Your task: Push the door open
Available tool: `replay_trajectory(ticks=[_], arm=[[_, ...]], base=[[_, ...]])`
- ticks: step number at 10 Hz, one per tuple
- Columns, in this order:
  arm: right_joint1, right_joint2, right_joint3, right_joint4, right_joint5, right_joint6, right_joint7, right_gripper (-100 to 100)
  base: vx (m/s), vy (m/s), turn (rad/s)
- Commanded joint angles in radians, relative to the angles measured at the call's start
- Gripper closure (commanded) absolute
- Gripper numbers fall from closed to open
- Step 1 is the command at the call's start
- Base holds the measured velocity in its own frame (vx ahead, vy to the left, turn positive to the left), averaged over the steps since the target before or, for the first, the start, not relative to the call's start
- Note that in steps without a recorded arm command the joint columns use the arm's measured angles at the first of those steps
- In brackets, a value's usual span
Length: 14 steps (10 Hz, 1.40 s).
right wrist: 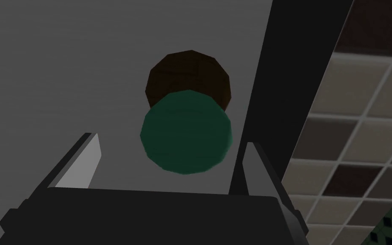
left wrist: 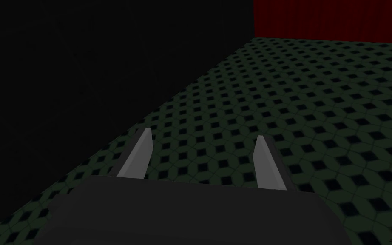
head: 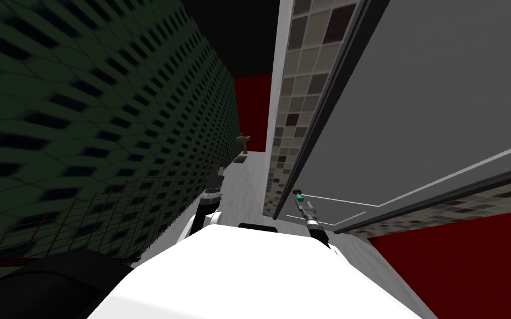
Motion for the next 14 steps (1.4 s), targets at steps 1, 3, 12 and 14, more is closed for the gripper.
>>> replay_trajectory(ticks=[1,3,12,14], arm=[[0.004,-0.005,-0.014,-0.006,-0.018,0.004,0.000,-100],[0.001,-0.004,-0.009,0.000,-0.011,0.000,0.000,100],[0.012,-0.007,0.006,-0.007,-0.015,-0.006,-0.082,100],[0.021,-0.009,0.017,-0.012,-0.018,-0.011,-0.138,100]], base=[[0.201,0.085,0.160],[0.042,0.012,-0.008],[-0.023,-0.010,0.004],[-0.037,-0.023,0.003]])
